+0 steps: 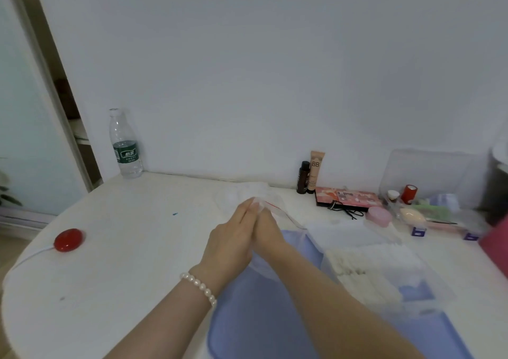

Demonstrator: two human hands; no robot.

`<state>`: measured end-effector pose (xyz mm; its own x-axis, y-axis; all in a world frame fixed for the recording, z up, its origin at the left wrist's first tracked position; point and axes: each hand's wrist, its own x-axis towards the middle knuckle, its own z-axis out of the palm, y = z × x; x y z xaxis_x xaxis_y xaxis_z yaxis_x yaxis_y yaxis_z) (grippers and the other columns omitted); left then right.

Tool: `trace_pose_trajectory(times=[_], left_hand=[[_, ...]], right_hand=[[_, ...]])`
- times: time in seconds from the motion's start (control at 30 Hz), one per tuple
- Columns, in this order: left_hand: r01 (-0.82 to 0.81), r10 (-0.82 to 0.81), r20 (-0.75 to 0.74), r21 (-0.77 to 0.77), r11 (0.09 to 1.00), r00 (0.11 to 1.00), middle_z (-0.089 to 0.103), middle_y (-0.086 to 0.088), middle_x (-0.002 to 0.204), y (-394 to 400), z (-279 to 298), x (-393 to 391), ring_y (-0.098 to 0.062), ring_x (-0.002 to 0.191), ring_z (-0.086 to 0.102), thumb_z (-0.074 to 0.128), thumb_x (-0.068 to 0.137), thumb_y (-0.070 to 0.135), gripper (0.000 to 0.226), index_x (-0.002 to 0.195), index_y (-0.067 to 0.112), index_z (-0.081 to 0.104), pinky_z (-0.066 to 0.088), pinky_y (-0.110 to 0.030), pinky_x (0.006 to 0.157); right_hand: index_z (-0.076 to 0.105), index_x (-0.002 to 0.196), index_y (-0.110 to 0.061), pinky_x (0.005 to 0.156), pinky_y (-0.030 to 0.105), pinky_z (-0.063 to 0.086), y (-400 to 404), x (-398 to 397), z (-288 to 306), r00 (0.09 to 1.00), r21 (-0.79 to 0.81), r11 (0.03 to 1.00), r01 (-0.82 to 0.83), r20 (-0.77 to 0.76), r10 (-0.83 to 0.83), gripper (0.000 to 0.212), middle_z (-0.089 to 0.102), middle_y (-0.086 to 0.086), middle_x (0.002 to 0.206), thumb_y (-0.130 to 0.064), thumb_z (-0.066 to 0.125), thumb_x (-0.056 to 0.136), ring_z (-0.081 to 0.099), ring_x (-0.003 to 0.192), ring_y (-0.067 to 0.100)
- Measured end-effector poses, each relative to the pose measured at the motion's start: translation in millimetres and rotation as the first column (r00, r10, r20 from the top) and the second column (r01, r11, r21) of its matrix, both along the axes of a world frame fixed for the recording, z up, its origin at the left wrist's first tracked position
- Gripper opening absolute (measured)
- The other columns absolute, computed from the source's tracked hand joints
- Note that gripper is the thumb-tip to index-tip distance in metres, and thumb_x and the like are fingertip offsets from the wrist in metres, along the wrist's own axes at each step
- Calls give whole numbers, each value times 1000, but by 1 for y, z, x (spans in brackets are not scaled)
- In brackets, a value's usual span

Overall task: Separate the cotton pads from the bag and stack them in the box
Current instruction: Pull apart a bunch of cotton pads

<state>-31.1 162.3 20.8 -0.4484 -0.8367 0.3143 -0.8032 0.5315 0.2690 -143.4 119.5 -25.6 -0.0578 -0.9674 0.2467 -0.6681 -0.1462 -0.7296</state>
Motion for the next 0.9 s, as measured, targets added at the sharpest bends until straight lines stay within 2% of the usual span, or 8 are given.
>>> trace_pose_trajectory(times=[0.13, 0.23, 0.3, 0.37, 0.5, 0.6, 0.73, 0.9], left_hand=[[-7, 6, 35, 16, 1000, 999, -1, 14, 158, 12, 2, -3, -18, 79, 50, 39, 89, 5, 73, 150, 24, 5, 29, -25, 64], [4, -4, 46, 15, 1000, 999, -2, 12, 158, 16, -6, -4, -20, 73, 50, 40, 89, 6, 72, 150, 22, 6, 30, -26, 59], [22, -23, 40, 15, 1000, 999, 0, 12, 158, 20, -11, -4, -24, 76, 56, 41, 90, 9, 67, 149, 23, 13, 32, -27, 57], [41, -42, 13, 30, 999, 999, 3, 13, 158, 25, -13, -3, -27, 85, 59, 41, 91, 12, 63, 148, 26, 19, 34, -27, 60], [85, -83, -55, 34, 996, 995, 10, 11, 157, 31, -23, 7, -23, 111, 55, 36, 87, 20, 55, 141, 30, 38, 44, -29, 78], [100, -103, -170, -25, 995, 980, 28, 0, 153, 38, -37, 15, -24, 123, 46, 28, 78, 28, 59, 130, 23, 55, 43, -31, 92], [15, -119, -390, -258, 966, 913, 61, -13, 114, 56, -56, 17, -17, 102, 49, 36, 74, 19, 43, 94, 9, 72, 45, -25, 84], [5, -103, -599, -163, 987, 794, 55, 7, 91, 82, -77, 1, -5, 80, 52, 39, 74, 17, 33, 86, 8, 68, 44, -20, 72]], right_hand=[[56, 105, 3, 71, 32, 27, 39, -6, 12, 900, -59, 998, -22, -436, -6, 22, 53, 24, 104, 2, 39, 91, 50, 96, 36], [56, 108, 3, 73, 30, 25, 70, -17, 0, 808, -147, 988, -45, -587, -50, 24, 51, 22, 108, 4, 42, 89, 49, 100, 33], [62, 90, 0, 67, 23, 27, 88, -22, -5, 830, -198, 980, 10, -545, -119, 16, 56, 16, 92, 6, 61, 75, 51, 81, 26], [63, 68, -8, 61, 12, 20, 105, -31, -14, 878, -253, 967, -27, -468, -98, 25, 56, 6, 72, 11, 71, 53, 44, 66, 13], [60, 71, -8, 56, 22, 26, 138, -43, -24, 933, -328, 939, -103, -359, -23, 28, 53, 6, 72, 18, 58, 59, 33, 68, 11], [57, 86, -12, 66, 18, 33, 153, -49, -18, 939, -425, 885, -192, -341, 40, 22, 54, 5, 85, 6, 48, 76, 40, 75, 13], [64, 86, -6, 75, 17, 37, 168, -52, -17, 892, -387, 867, -312, -434, 127, 21, 60, 9, 89, 6, 50, 77, 47, 84, 15], [63, 69, -6, 59, 30, 43, 169, -57, -16, 843, -392, 851, -350, -527, 104, 16, 57, 8, 77, -3, 47, 68, 48, 73, 21]])
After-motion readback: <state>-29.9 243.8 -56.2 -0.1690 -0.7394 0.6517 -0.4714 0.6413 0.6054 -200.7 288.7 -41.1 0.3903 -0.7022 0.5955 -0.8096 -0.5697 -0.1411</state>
